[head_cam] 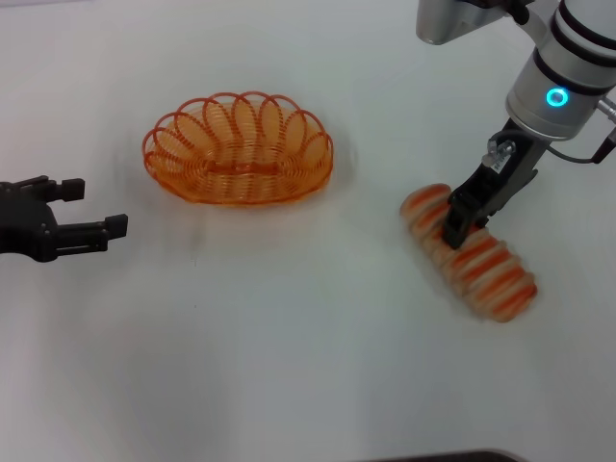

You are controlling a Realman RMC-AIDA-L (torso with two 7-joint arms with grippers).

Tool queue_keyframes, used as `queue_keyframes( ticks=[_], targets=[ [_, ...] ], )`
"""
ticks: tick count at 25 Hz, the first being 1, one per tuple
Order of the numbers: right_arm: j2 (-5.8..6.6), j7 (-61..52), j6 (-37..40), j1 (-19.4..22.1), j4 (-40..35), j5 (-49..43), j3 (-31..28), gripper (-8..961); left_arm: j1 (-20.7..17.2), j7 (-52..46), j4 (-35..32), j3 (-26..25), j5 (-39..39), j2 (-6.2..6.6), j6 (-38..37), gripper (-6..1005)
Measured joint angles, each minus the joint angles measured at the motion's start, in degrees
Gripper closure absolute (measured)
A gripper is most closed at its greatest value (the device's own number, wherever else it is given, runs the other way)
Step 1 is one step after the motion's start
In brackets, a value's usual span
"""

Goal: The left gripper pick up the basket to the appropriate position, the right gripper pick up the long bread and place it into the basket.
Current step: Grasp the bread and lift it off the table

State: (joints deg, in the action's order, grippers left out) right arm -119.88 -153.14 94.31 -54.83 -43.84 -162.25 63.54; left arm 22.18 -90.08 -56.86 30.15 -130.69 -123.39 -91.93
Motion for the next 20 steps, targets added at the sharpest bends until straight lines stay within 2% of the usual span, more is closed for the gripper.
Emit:
queue_keyframes(
  ticks=[14,16,20],
  targets=[
    [0.09,0.5,0.0,0.6,0.0,0.1,-0.2,650,0.3,-0.2,-0.3,0.0,0.0,0.00,-0.3,109],
    [0.09,0.5,0.0,0.6,0.0,0.1,-0.2,701,0.4,-0.2,-0.3,0.0,0.0,0.00,-0.4,109],
    [0.09,0.6,0.0,0.6,0.0,0.1,-0.2,713,0.4,-0.2,-0.3,0.0,0.0,0.00,-0.4,109]
  ],
)
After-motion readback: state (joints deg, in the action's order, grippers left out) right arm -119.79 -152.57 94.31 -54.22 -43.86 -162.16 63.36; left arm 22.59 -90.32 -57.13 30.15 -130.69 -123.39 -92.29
